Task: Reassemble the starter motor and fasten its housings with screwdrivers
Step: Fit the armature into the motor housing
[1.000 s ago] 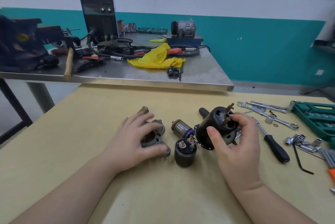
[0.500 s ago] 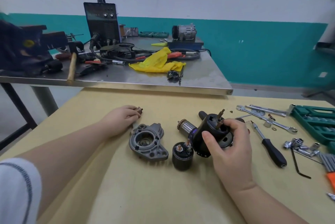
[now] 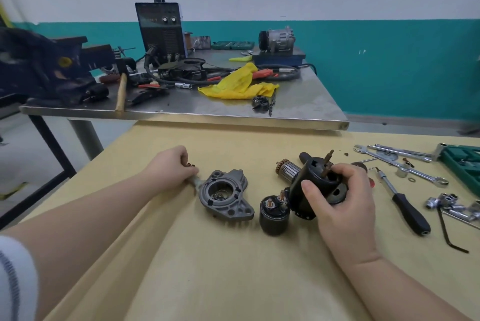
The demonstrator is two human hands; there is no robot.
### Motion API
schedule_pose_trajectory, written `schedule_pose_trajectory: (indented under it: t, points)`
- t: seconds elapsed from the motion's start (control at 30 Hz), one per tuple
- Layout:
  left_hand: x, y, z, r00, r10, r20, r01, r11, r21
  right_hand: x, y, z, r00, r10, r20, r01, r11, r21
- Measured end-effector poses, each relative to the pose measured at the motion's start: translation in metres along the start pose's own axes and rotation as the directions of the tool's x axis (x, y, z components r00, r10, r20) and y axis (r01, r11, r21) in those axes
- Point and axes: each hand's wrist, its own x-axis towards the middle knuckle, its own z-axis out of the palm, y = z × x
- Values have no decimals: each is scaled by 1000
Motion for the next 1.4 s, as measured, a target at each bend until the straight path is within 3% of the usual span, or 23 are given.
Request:
schedule_pose_trajectory:
  t: [0.07,0.2,0.37,0.57,0.67,0.77,0.83,0.93,1.03,1.2,1.3,1.4]
  points:
    - [3,3,-5,1000,-17,12,18,999,-44,0,-1,-1,1000,3,-21,-3,1000,4]
    - [-4,-4,-11,998,-40,-48,19,927,-373,-1,-2,-2,999,-2,-45,2,1000,16]
    - [-21,-25,-11,994,60,-92,-73,987,-145,-1,-1,-1,999,-28,-31,28,999,-20]
    - [-29,-30,-16,998,21,-55,-34,968,-250,-2,-1,-2,999,-24,33,27,996,-82]
    - [-30,-23,-23,979,201,13,-199,976,-89,-4,1,-3,995,-19,96,35,986,-163]
    - [-34,-8,-31,846,466,260,-515,841,168,-5,1,-4,995,20,101,-2,985,-174]
    - [-32,5,-31,780,484,398,-613,720,325,-4,1,-3,994,37,107,-18,985,-172]
    - [-27,18,-32,808,435,398,-582,692,427,-3,1,-4,992,49,118,-28,985,-172]
    - [-21,21,-34,869,323,375,-462,800,382,-3,2,-4,991,52,126,-29,984,-177]
    - [-22,26,-43,855,199,479,-388,858,336,-2,3,-5,990,44,130,-21,984,-174]
    - [-32,34,-49,840,301,452,-443,862,248,-2,3,-5,990,41,137,-16,985,-174]
    - [-55,53,-43,696,504,512,-627,774,90,-2,1,-4,989,38,144,-12,985,-173]
